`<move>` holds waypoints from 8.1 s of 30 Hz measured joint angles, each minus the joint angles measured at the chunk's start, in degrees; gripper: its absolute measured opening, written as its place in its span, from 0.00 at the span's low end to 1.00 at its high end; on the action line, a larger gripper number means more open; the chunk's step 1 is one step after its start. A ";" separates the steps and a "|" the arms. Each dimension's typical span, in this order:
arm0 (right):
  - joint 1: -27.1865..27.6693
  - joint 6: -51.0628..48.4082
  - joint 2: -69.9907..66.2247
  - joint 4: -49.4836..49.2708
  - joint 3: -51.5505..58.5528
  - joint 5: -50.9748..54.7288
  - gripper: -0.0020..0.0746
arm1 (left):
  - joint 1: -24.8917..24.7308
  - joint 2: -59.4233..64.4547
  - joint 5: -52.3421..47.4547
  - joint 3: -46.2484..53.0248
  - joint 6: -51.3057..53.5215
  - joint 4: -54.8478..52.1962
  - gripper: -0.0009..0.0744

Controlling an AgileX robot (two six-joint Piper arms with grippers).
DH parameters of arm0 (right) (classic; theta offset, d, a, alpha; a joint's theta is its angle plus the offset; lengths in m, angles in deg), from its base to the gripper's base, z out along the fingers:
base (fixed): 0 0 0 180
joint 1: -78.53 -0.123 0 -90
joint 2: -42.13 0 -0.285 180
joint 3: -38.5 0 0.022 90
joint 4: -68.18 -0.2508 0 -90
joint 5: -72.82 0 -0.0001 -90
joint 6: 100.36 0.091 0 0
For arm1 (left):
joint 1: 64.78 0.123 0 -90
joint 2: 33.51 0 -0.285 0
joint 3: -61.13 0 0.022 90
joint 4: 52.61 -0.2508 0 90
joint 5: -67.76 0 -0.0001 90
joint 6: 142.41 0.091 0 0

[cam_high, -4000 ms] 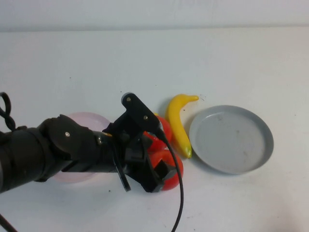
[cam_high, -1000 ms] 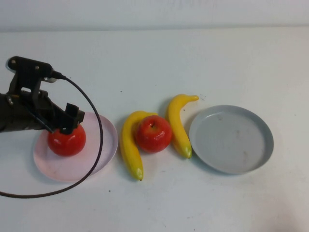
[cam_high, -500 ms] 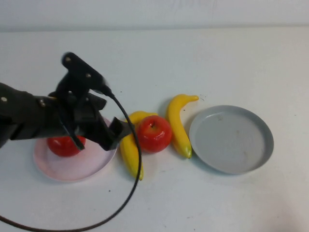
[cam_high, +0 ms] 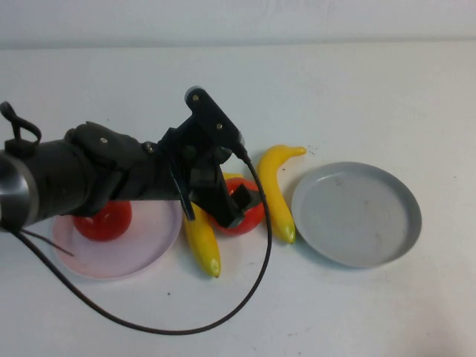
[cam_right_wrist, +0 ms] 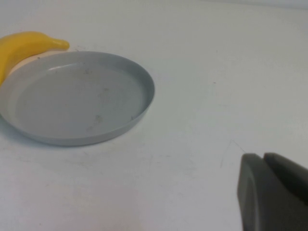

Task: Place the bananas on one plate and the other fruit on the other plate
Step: Put one type of fruit in the left plate, then put another type of fruit in the right plate

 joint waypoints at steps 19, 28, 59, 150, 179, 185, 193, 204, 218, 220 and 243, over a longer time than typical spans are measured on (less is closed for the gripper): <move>0.00 0.00 0.00 0.00 0.00 0.00 0.01 | 0.00 7.82 2.29 -2.35 1.55 0.59 0.89; 0.00 0.00 0.00 0.00 0.00 0.00 0.01 | 0.00 8.54 2.39 -2.89 1.55 1.46 0.76; 0.00 0.00 0.00 0.00 0.00 0.00 0.01 | 3.11 -5.82 -12.28 -2.79 -75.78 -54.85 0.76; 0.00 0.00 0.00 0.00 0.00 0.00 0.01 | 3.34 -52.54 0.69 28.79 -106.38 -78.55 0.02; 0.00 0.00 0.00 0.00 0.00 0.00 0.01 | 30.37 -96.77 3.34 60.71 -86.58 -62.64 0.02; 0.00 0.00 0.00 0.00 0.00 0.00 0.01 | 30.37 -96.77 -2.42 60.71 -86.58 -62.91 0.02; 0.00 0.00 0.00 0.00 0.00 0.00 0.01 | 30.37 -96.77 -2.42 60.71 -86.58 -63.01 0.02; 0.00 0.00 0.00 0.00 0.00 0.00 0.01 | 30.37 -96.77 -2.42 60.71 -86.58 -63.01 0.02; 0.00 -0.10 0.00 -33.12 0.13 -19.56 0.01 | 30.37 -96.77 -2.42 60.71 -86.58 -63.01 0.02; 0.00 -1.18 0.00 -38.55 0.13 -21.56 0.01 | 30.37 -96.77 -2.42 60.71 -86.58 -63.01 0.02; 0.00 -5.05 -47.84 -27.98 -40.02 23.47 0.01 | 30.37 -96.77 -2.42 60.71 -86.47 -63.13 0.02</move>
